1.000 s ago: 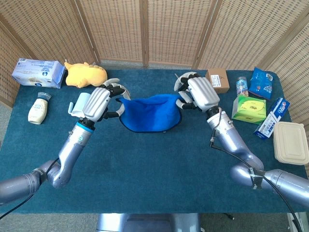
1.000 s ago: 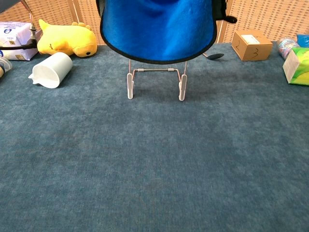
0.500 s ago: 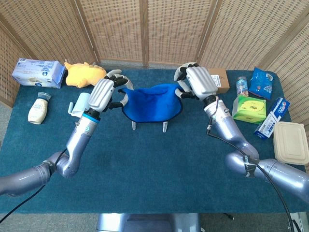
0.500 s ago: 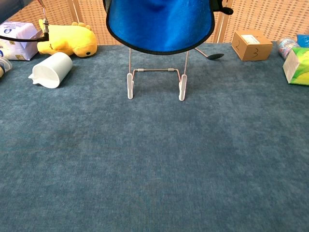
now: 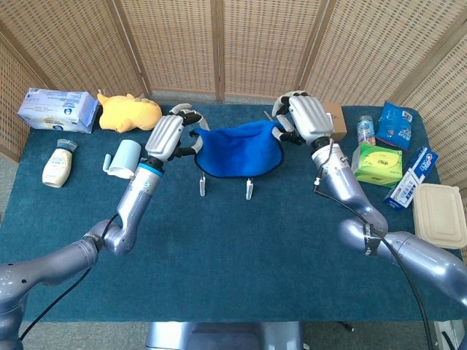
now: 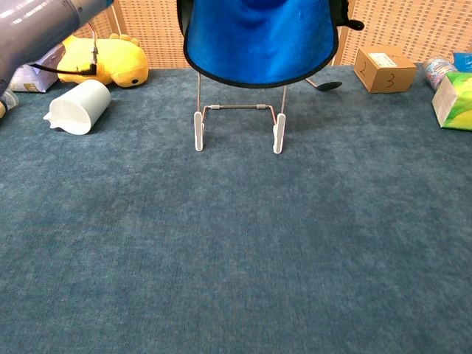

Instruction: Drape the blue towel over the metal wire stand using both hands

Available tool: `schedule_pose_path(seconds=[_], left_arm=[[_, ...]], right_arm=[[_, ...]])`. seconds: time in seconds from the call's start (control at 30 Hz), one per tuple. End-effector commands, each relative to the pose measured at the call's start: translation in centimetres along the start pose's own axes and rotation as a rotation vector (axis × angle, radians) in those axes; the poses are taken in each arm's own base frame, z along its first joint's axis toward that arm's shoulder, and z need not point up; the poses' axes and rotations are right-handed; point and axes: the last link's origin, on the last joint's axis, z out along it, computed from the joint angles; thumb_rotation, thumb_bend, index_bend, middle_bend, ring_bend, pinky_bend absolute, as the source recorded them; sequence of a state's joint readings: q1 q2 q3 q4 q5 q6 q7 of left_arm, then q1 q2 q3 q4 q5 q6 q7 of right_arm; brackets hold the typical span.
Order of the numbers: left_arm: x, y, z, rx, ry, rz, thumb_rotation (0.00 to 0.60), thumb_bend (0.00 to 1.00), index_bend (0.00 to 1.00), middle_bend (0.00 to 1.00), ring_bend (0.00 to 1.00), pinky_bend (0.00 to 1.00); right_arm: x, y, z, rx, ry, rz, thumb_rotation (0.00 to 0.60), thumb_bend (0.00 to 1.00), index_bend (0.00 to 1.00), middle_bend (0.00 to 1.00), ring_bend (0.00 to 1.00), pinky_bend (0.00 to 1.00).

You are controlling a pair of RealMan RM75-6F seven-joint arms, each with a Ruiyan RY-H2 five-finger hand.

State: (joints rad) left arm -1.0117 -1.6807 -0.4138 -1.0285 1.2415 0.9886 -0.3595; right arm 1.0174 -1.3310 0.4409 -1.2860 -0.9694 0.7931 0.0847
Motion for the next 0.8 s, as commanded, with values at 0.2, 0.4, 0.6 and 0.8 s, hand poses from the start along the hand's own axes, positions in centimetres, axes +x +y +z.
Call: schedule_pose_path(seconds=[0.2,0.4,0.6,0.8], left_arm=[[-0.1,-0.6,-0.2,0.007,0.002,0.000,0.600,0.59,0.77,0.48,0.36,0.16],[0.2,-1.1,-0.5,0.021,0.007,-0.001,0.600,0.59,0.77,0.48,0.36,0.16],[0.4,-1.6,-0.8,0.036,0.006,0.001,0.600,0.59,0.77,0.48,0.36,0.15],[0.4,-2.0,-0.9,0.047,0.006,0.002,0.600,0.59,0.77,0.48,0.36,0.15]], right_arm=[[-0.4,0.0,0.0,0.003,-0.006,0.005,0.600,0.35,1.00,0.49,0.32,0.24],[-0.9,-0.1,-0.1,0.008,-0.014,0.004,0.600,0.35,1.00,0.49,0.32,0.24],[-1.3,-0.3,-0.1,0.011,-0.019,0.005,0.600,0.35,1.00,0.49,0.32,0.25],[-1.6,-0.4,-0.1,0.010,-0.022,0.005,0.600,0.35,1.00,0.49,0.32,0.24]])
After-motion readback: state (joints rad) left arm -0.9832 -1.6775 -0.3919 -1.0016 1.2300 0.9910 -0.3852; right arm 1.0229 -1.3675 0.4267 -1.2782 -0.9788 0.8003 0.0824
